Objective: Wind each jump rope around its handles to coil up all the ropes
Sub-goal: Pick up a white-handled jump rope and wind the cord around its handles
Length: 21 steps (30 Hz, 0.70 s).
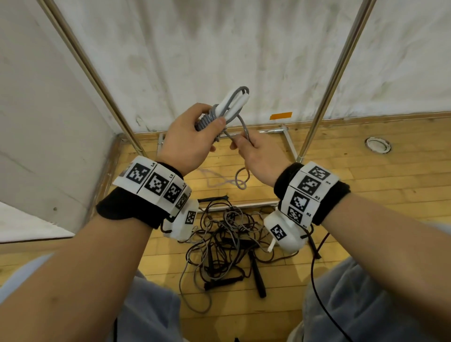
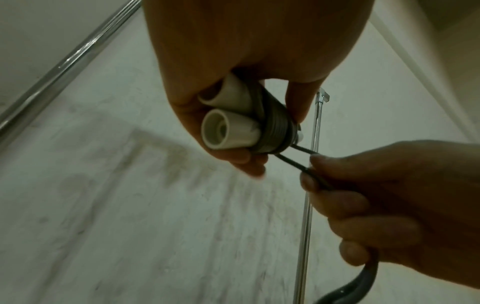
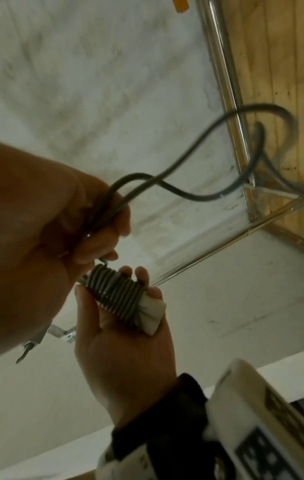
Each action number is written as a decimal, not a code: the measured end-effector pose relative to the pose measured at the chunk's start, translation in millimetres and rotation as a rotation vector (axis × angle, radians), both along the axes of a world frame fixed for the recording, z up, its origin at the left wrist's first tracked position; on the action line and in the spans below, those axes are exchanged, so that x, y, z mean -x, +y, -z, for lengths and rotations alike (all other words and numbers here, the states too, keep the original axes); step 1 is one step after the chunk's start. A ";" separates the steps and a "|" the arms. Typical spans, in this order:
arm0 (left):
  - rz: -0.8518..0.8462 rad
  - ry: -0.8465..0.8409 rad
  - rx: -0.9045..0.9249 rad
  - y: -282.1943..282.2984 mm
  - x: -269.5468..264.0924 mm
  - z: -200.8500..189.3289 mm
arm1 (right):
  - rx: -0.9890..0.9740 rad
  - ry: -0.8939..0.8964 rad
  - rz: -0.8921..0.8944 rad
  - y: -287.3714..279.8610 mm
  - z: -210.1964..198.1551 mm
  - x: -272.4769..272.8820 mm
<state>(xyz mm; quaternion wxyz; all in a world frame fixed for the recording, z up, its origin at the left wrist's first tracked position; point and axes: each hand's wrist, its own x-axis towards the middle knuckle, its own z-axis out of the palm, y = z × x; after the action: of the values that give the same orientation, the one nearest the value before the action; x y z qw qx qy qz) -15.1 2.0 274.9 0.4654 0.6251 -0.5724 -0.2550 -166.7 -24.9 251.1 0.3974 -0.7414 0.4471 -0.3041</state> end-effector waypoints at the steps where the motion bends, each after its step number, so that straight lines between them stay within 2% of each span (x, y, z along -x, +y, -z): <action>1: -0.021 -0.049 0.009 -0.5 -1.7 2.0 | 0.007 0.055 -0.025 0.0 0.0 1.9; 6: -0.120 -0.248 0.062 -2.1 -9.7 12.3 | 0.159 0.273 -0.103 5.7 -1.3 4.2; 9: -0.169 -0.384 0.043 -5.0 -11.1 23.3 | 0.216 0.388 -0.163 7.6 -4.5 0.9; 12: -0.198 -0.480 0.009 -7.4 -12.1 34.7 | 0.276 0.578 -0.225 8.3 -7.7 -1.6; 18: -0.201 -0.493 -0.035 -11.3 -13.9 44.0 | 0.332 0.755 -0.263 8.3 -18.9 0.8; 21: -0.157 -0.356 -0.089 -11.2 -11.3 43.3 | 0.363 0.812 -0.312 7.4 -24.1 3.2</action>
<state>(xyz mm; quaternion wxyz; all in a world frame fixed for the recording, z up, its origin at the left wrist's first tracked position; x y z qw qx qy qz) -3.8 -9.2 231.6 0.3470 0.7230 -0.5834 -0.1285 -169.9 -17.5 275.2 0.0953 -0.9163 0.3889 0.0005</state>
